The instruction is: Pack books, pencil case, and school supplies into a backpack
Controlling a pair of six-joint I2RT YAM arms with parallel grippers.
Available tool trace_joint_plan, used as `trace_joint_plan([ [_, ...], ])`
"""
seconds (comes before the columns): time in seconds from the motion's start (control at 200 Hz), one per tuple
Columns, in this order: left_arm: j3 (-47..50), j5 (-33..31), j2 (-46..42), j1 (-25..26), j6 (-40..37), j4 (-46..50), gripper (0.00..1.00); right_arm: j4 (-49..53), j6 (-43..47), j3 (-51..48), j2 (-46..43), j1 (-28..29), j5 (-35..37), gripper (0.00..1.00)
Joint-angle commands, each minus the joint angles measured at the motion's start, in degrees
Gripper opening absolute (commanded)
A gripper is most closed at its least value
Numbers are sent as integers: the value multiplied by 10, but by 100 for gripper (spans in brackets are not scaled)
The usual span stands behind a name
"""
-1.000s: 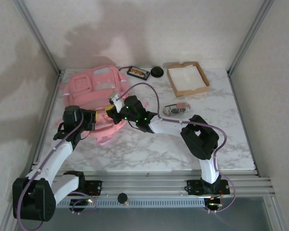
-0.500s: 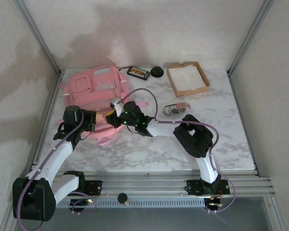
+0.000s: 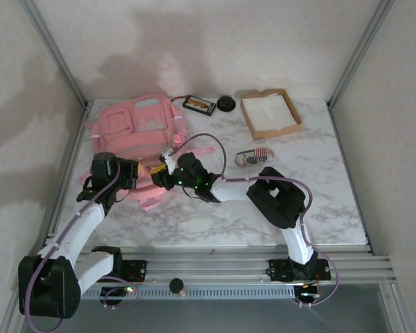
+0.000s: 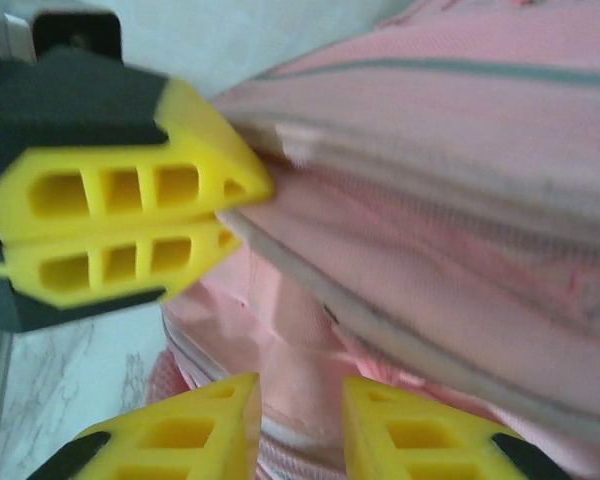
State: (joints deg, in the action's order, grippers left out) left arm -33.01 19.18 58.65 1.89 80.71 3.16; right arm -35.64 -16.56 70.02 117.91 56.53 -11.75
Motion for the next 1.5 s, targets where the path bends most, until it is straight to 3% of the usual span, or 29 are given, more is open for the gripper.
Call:
trace_joint_plan([
  [0.0,-27,35,-5,3,-14,-25,0,-22,-20,-8,-7,-1,31,27],
  [0.386,-30,36,-10,2,-13,-23,0,16,-19,96,63,-8,18,31],
  [0.661,-27,33,-14,4,-11,-21,0,22,-67,138,76,-15,62,42],
  [0.741,-28,34,-14,6,-11,-21,0,50,-70,167,89,-11,88,31],
  [0.821,-29,32,-17,7,-12,-19,0,38,-78,162,88,-15,104,30],
  [0.946,-25,30,-20,7,-14,-16,0,35,-84,151,73,-17,141,19],
  [1.282,-38,9,-21,-8,-45,19,0,27,-48,83,15,-20,106,5],
  [1.497,-47,-3,-24,-11,-65,37,0,37,-54,61,-9,-39,2,0],
])
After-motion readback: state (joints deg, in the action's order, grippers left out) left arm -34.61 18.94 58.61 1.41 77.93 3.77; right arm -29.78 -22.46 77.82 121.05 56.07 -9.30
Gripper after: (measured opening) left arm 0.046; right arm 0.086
